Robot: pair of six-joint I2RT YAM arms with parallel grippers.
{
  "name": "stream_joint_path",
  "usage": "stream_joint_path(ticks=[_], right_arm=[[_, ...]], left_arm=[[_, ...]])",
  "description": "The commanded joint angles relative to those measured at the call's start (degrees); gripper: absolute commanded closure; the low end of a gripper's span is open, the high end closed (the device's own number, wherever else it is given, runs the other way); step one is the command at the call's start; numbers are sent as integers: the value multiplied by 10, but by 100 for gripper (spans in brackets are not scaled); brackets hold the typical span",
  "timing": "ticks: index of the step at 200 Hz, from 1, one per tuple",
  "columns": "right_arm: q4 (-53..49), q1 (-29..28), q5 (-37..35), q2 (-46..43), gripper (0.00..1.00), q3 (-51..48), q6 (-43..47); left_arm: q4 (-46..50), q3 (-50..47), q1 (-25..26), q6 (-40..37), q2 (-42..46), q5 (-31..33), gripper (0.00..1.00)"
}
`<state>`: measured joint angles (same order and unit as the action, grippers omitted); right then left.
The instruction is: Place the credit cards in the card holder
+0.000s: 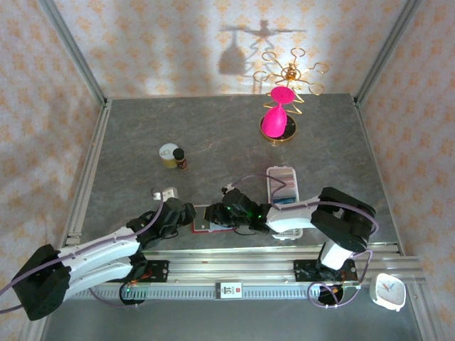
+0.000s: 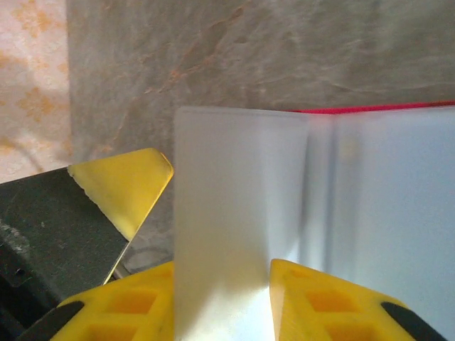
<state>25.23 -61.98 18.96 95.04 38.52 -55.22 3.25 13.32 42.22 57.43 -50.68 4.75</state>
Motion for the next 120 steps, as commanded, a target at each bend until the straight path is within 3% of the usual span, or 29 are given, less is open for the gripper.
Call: stream_joint_path(ticks=[1, 43, 66, 96, 120], right_arm=[[76, -5, 31, 17, 59, 22, -12], [83, -6, 51, 30, 41, 33, -12], [55, -1, 32, -5, 39, 28, 22], [-51, 14, -42, -107, 36, 28, 149], [-127, 22, -113, -215, 31, 27, 332]], left_arm=[[50, -13, -7, 29, 35, 51, 66], [75, -24, -6, 48, 91, 68, 64], [82, -25, -7, 46, 106, 67, 63], [54, -21, -6, 22, 106, 29, 58], [41, -12, -6, -1, 101, 20, 47]])
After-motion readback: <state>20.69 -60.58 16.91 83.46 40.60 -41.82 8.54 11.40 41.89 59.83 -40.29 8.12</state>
